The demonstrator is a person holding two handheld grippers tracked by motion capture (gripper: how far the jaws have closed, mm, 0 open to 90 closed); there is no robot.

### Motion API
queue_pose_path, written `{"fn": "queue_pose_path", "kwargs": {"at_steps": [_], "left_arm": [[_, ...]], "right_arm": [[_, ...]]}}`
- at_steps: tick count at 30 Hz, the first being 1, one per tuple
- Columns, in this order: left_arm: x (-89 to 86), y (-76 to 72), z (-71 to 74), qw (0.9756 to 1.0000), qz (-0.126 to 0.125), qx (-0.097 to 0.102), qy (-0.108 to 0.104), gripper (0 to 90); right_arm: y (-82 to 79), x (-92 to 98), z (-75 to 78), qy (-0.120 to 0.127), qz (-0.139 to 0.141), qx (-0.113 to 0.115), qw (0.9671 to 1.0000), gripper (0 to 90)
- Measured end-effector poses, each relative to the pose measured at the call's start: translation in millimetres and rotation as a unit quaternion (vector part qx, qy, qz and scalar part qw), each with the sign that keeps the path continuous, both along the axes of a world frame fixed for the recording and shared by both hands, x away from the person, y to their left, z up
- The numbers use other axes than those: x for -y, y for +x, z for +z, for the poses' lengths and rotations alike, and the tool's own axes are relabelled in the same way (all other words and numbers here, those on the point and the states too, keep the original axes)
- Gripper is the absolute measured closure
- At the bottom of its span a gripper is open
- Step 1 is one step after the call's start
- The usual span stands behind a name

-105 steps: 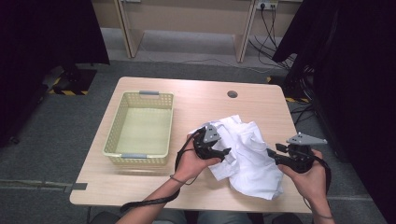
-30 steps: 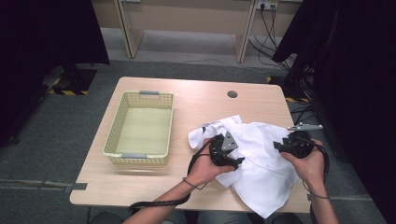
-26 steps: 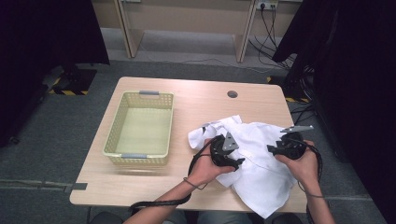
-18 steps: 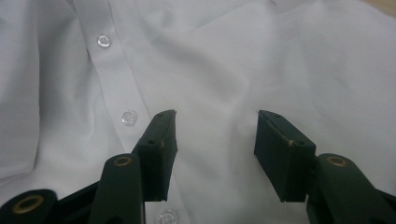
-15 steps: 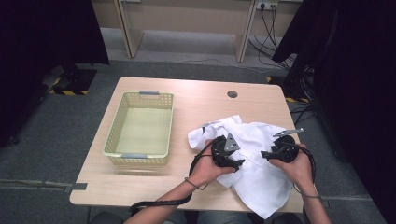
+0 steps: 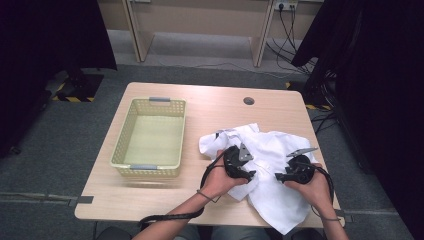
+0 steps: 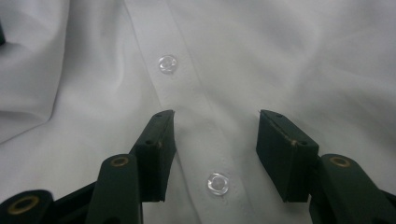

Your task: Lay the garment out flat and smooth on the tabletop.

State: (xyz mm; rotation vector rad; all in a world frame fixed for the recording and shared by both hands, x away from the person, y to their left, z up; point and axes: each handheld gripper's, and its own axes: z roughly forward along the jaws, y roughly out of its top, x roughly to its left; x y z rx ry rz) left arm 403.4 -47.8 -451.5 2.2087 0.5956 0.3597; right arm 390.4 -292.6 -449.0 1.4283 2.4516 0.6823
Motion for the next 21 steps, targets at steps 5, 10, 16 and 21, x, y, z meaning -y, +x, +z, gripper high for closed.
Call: {"fn": "queue_pose_path", "kwargs": {"at_steps": [5, 10, 16, 21], "left_arm": [[-4.3, 3.0, -3.3, 0.9999, 0.009, -0.004, 0.006, 29.6], [-10.5, 7.4, -6.7, 0.9997, 0.021, -0.011, 0.008, 29.8], [-20.3, 14.2, -9.2, 0.999, 0.039, -0.018, 0.013, 29.8], [-27.5, 19.2, -9.9, 0.9983, 0.05, -0.021, 0.018, 29.8]], "right_arm": [[-7.1, -7.6, 0.2, -0.006, 0.011, -0.002, 0.9999, 47.0], [-13.7, -14.8, 0.1, -0.003, 0.019, -0.003, 0.9998, 46.9], [-22.8, -23.2, -0.1, 0.006, 0.036, -0.007, 0.9993, 46.9], [-32.6, -31.6, -0.3, 0.009, 0.052, -0.009, 0.9986, 46.9]]}}
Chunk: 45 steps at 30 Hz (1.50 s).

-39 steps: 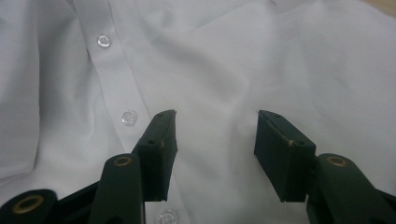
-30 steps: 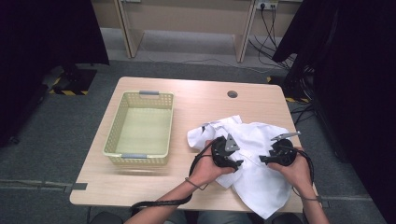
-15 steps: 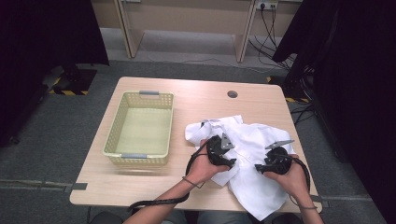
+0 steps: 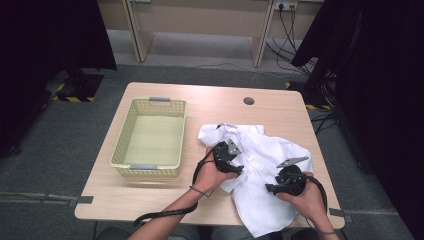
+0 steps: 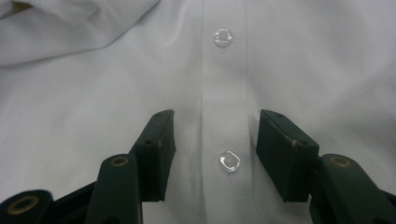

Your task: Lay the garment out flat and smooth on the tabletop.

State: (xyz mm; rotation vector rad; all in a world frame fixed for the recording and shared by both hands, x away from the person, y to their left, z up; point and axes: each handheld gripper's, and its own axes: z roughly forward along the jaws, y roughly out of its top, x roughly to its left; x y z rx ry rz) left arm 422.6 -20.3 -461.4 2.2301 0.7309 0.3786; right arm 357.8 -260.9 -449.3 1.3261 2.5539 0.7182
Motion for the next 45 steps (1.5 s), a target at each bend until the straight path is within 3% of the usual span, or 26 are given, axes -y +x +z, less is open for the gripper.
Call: {"fn": "queue_pose_path", "kwargs": {"at_steps": [16, 25, 29, 35, 40, 45], "left_arm": [[-19.4, 10.4, 4.9, 0.9995, 0.031, 0.004, 0.003, 29.7], [-23.2, 6.2, 24.8, 0.9987, 0.03, 0.037, -0.021, 29.6], [-19.6, 1.2, 30.8, 0.9985, 0.017, 0.046, -0.024, 29.5], [-11.2, -0.7, 22.9, 0.9992, 0.005, 0.035, -0.017, 29.6], [-8.9, 0.4, 20.0, 0.9994, 0.006, 0.03, -0.014, 29.5], [-7.1, 0.8, 17.4, 0.9996, 0.004, 0.027, -0.007, 29.4]], "right_arm": [[-23.6, -29.4, -0.1, 0.023, 0.042, -0.018, 0.9987, 46.4], [-26.8, -39.0, 1.1, 0.047, 0.06, -0.042, 0.9962, 46.0], [-25.5, -38.6, 12.3, 0.055, 0.06, -0.023, 0.9964, 45.6], [-0.6, -19.9, 46.2, 0.053, 0.018, 0.041, 0.9976, 45.6], [33.2, -4.8, 56.3, 0.041, -0.018, 0.059, 0.9973, 45.4], [62.8, 5.6, 55.5, 0.027, -0.048, 0.067, 0.9962, 45.6]]}}
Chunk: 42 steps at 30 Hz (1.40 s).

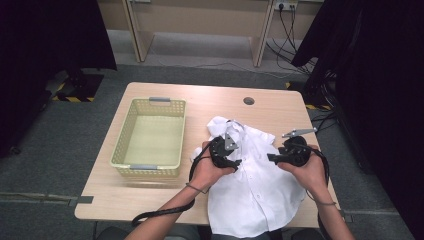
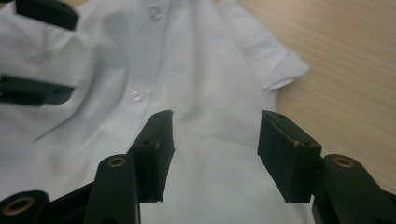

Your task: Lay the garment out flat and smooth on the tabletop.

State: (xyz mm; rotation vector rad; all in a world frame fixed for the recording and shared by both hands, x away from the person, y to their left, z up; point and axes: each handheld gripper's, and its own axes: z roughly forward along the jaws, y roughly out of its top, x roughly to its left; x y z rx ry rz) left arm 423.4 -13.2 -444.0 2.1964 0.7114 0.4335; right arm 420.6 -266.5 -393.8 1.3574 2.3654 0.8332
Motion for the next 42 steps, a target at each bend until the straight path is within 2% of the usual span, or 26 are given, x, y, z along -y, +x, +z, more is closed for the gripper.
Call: {"fn": "queue_pose_path", "kwargs": {"at_steps": [2, 6, 19, 25, 32, 42], "left_arm": [[1.5, -0.2, -2.0, 1.0, -0.001, -0.003, 0.002, 29.5], [3.6, -0.8, -3.4, 1.0, -0.003, -0.004, 0.001, 29.5], [7.1, -0.3, -7.2, 0.9999, -0.005, -0.009, 0.008, 29.5], [6.9, -0.1, -8.7, 0.9999, -0.005, -0.01, 0.007, 29.6], [6.4, -0.3, -10.1, 0.9999, -0.006, -0.01, 0.009, 29.6], [6.9, -0.8, -11.1, 0.9999, -0.006, -0.012, 0.011, 29.6]], "right_arm": [[20.2, 5.7, -3.8, -0.01, -0.021, -0.001, 0.9997, 45.9], [41.1, 8.9, -11.4, -0.016, -0.037, -0.012, 0.9991, 46.0], [82.8, 6.0, -26.0, -0.017, -0.072, -0.023, 0.997, 45.3], [95.8, 3.9, -29.8, -0.02, -0.083, -0.025, 0.996, 46.2], [103.4, 3.9, -39.2, -0.021, -0.093, -0.035, 0.9948, 48.3], [105.5, 3.4, -50.9, -0.015, -0.096, -0.052, 0.9939, 59.7]]}}
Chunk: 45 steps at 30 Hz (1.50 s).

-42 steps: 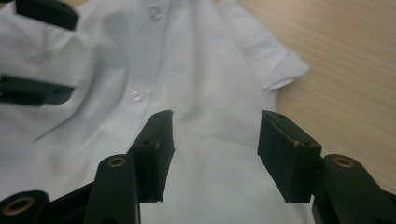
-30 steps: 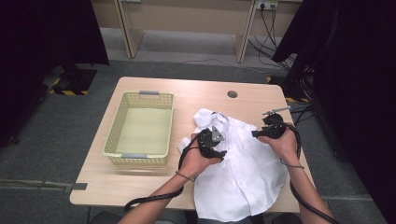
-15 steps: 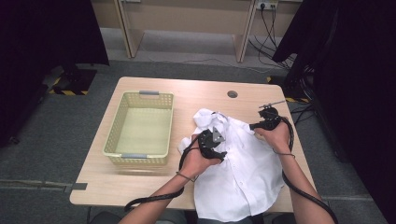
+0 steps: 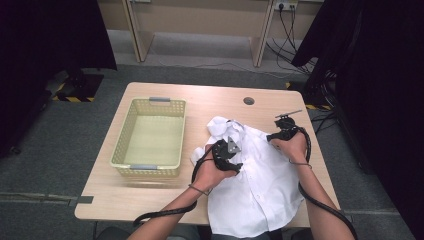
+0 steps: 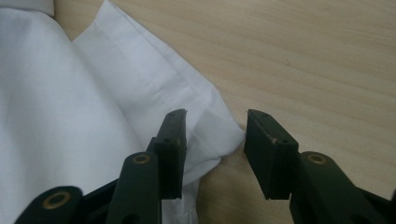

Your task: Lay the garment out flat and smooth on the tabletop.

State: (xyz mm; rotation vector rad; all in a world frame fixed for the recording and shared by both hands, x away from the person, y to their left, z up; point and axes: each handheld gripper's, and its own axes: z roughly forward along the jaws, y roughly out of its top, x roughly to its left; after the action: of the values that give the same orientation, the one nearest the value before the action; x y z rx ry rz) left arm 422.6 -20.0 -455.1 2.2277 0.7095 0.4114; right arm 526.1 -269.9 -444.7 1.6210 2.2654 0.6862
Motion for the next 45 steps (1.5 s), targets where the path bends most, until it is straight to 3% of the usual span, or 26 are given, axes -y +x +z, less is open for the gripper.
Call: {"fn": "queue_pose_path", "kwargs": {"at_steps": [9, 14, 23, 45], "left_arm": [[0.2, -0.4, -2.2, 1.0, -0.002, -0.002, 0.002, 29.6], [0.5, -0.9, -2.6, 1.0, -0.001, -0.001, 0.003, 29.6], [0.3, -1.5, -3.9, 1.0, -0.004, -0.001, 0.009, 29.9], [1.9, -2.6, -6.4, 0.9997, -0.005, 0.0, 0.025, 30.4]], "right_arm": [[-1.7, 0.5, -4.2, 0.015, -0.002, -0.01, 0.9998, 78.2], [-2.9, -2.1, -3.3, 0.015, 0.001, -0.013, 0.9998, 82.7], [-6.1, -0.1, 2.4, 0.018, -0.001, 0.001, 0.9998, 84.0], [-15.9, 22.3, 43.2, 0.02, -0.024, 0.057, 0.9979, 83.9]]}}
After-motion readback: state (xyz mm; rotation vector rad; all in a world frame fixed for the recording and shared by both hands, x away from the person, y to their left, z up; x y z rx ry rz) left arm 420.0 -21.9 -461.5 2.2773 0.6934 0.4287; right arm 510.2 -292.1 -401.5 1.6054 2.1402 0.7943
